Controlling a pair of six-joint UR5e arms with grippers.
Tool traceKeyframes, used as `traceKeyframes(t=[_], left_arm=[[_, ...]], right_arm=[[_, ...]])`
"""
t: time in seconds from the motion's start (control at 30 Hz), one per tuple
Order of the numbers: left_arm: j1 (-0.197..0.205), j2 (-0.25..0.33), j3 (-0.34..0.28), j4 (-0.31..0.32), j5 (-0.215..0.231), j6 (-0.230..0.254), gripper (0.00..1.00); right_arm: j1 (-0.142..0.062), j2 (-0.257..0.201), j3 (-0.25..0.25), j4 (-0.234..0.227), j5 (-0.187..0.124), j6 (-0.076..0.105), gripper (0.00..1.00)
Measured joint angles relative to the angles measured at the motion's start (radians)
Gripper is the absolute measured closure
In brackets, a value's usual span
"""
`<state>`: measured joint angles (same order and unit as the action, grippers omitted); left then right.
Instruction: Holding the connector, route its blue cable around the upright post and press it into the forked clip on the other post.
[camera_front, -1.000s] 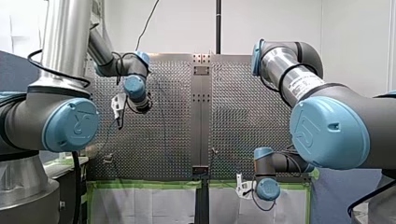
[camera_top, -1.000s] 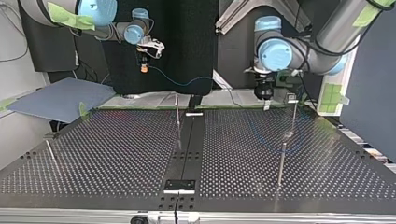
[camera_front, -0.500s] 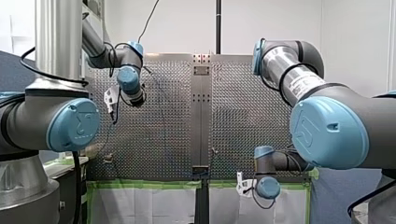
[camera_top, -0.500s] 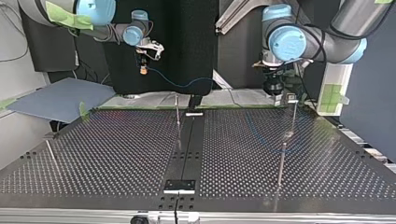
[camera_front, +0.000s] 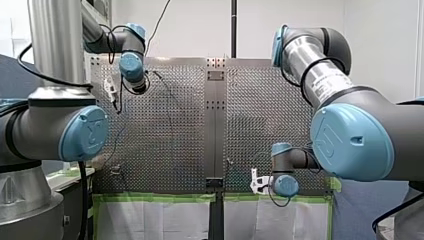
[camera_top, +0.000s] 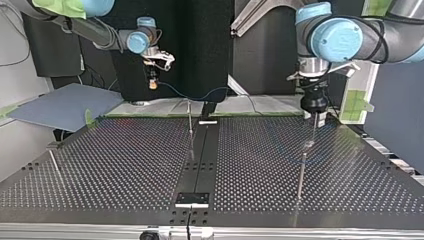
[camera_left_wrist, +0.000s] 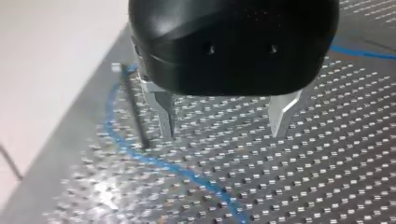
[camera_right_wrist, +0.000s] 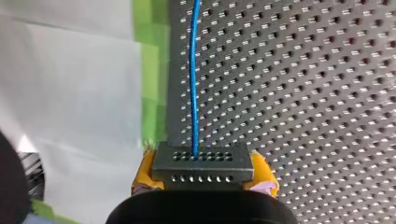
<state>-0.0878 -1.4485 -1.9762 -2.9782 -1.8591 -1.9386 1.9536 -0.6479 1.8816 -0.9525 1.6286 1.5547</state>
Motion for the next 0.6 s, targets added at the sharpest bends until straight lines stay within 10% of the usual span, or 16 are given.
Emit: traceKeyframes(t=[0.6], left_arm=[[0.168, 0.058, 0.008, 0.037, 0.166, -0.073, 0.0]], right_arm=[[0.016, -0.016, 0.0, 0.041, -0.01, -0.002, 1.0]])
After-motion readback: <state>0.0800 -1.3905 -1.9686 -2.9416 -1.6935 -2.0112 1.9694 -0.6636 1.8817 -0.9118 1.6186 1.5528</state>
